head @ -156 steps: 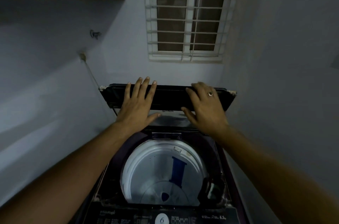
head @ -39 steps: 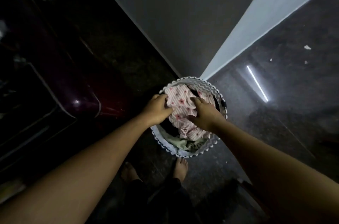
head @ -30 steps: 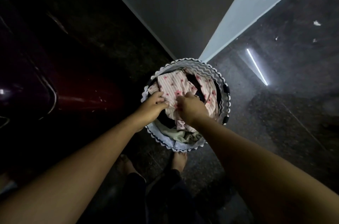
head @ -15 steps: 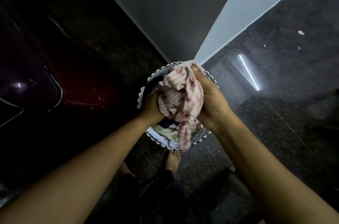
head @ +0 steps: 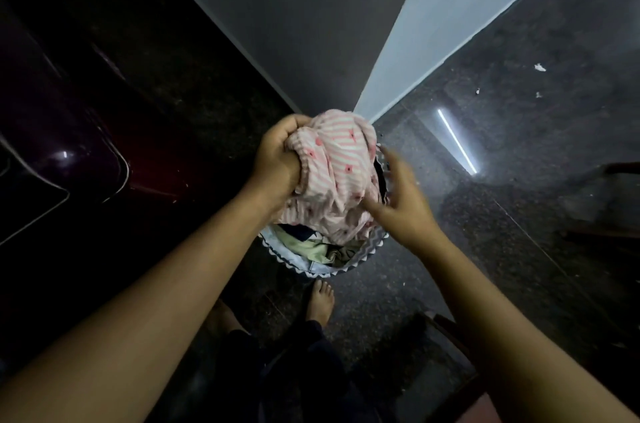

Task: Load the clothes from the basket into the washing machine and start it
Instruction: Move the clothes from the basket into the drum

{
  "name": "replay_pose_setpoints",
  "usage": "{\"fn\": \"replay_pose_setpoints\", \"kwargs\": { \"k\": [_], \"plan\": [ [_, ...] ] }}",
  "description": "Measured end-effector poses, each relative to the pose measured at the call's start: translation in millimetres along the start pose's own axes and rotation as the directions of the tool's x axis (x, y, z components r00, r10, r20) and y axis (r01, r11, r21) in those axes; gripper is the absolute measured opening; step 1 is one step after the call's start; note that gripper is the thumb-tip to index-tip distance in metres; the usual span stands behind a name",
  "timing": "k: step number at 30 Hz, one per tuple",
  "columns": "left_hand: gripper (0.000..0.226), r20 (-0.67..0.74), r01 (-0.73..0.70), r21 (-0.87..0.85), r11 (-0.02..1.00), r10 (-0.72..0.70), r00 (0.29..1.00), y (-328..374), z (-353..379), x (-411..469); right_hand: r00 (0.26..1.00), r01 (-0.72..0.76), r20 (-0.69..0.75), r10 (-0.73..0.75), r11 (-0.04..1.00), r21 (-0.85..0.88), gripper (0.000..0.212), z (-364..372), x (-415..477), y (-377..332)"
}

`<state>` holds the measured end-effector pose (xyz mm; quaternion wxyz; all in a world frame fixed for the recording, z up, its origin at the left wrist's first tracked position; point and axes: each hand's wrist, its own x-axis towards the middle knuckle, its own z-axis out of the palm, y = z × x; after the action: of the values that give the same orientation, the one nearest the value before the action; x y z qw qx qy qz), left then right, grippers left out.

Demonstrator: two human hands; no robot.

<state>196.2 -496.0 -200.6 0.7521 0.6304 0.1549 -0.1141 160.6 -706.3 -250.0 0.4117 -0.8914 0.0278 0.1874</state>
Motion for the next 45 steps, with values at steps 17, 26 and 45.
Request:
{"fn": "replay_pose_setpoints", "kwargs": {
  "k": [17,26,45],
  "plan": [
    [0.019,0.008,-0.06,0.145,0.988,0.06,0.998,220.4,-35.8,-103.8,0.991,0.054,-0.118,0.057,0.644,0.763,0.04,-108.3,-44.8,-213.3],
    [0.03,-0.069,-0.058,0.448,0.892,0.099,0.993,270.0,-83.5,-135.8,0.932,0.359,-0.299,-0.203,0.621,0.697,0.044,-177.3,-75.6,-331.5],
    [0.028,-0.257,-0.597,0.008,0.802,0.579,0.774,401.2,-112.1,-165.6,0.861,0.457,0.199,-0.468,0.884,0.1,0.116,-167.8,-61.5,-426.6]
  ]
}}
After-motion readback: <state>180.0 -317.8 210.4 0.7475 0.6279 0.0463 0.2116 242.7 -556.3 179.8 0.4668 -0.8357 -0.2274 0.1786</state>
